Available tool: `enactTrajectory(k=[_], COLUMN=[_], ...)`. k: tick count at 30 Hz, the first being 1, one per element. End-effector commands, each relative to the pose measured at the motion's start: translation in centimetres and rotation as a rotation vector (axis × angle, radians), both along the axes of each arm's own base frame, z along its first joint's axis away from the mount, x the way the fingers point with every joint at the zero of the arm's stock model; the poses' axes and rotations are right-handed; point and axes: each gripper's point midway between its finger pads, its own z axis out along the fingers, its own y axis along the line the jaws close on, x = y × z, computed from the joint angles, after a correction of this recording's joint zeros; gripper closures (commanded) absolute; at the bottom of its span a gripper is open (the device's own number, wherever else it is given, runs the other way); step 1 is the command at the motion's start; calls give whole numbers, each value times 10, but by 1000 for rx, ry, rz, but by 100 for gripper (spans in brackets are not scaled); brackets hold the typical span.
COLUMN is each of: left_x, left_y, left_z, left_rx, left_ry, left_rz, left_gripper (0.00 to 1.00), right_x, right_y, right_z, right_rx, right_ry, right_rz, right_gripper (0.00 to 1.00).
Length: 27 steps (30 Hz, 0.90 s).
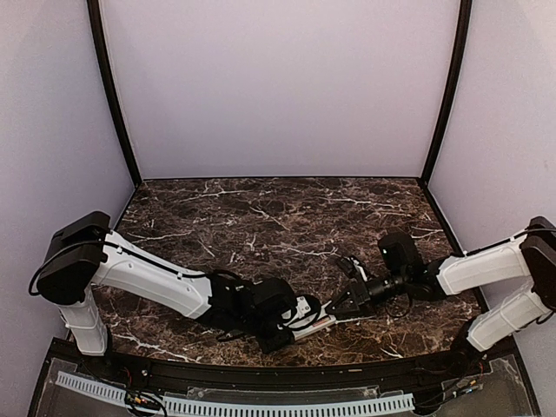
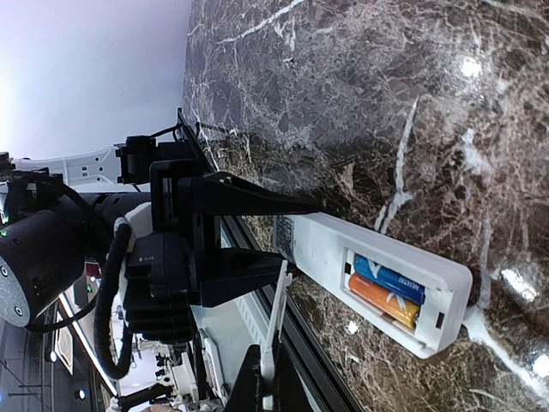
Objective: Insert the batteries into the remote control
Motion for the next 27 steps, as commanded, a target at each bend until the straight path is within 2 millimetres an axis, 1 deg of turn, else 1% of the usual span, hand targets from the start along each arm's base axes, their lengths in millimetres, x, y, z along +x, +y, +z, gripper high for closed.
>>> enactTrajectory(k=[1,7,13,20,27], left_x=[-5,-8,-15,-17,-18], left_y=[11,13,12,12,12], left_z=[-15,-14,-14,-14,-15], left_rx=[65,88,108,130,131], left_ry=[46,65,114,130,138], left_rz=[-22,-30,-48,-59,-62], left_gripper=[84,84,84,84,84], right_x=[2,10,9,14,9], right_y=[5,-1,-7,-4,-9], right_z=[1,-2,-11,-15,-26], right_rx=[5,-28,-50,-41,-59], right_ry=[-23,-46,-36,-30,-9], right_rz=[46,47,33,35,28], right_gripper=[100,100,100,100,100])
